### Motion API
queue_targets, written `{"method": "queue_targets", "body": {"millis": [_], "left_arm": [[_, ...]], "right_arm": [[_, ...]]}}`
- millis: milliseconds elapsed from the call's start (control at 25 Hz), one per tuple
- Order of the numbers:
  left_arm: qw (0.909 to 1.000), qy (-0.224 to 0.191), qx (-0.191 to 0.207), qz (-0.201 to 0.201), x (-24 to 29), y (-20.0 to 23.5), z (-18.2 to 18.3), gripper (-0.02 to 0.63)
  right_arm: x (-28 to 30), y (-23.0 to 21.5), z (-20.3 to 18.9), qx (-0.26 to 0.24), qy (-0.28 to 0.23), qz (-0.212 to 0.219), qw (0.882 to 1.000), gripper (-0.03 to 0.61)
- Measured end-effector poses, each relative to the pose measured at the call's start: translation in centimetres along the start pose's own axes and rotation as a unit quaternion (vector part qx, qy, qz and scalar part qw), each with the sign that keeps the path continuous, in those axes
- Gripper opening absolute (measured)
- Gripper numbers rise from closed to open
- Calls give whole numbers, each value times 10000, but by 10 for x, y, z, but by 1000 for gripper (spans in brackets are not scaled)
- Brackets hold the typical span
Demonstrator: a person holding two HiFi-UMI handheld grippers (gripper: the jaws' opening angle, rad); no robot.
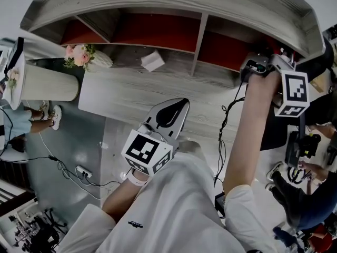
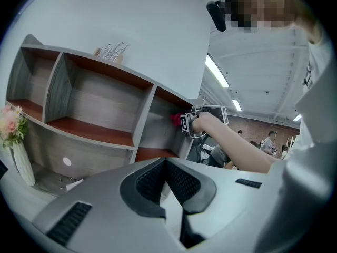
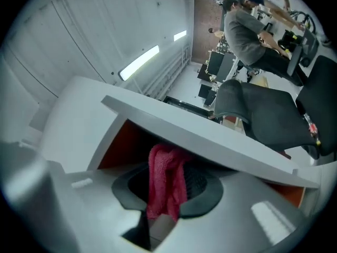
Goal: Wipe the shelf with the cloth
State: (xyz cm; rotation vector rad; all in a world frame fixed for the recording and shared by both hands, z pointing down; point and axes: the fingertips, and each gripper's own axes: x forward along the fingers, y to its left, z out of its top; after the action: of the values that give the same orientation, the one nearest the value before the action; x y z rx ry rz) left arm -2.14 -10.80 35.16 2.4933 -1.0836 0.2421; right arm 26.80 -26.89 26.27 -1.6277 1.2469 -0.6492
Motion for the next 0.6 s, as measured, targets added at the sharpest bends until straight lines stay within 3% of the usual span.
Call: {"method": "queue_targets", "body": {"millis": [240, 600], "left_arm": [[9998, -35, -12, 189, -12, 10, -1, 2], [9990, -118, -115, 405, -25, 27, 1, 2]], "right_arm": [[11, -17, -3, 44, -84, -109, 9999, 101], [18, -81, -38, 91, 301, -892, 9955, 101]]}}
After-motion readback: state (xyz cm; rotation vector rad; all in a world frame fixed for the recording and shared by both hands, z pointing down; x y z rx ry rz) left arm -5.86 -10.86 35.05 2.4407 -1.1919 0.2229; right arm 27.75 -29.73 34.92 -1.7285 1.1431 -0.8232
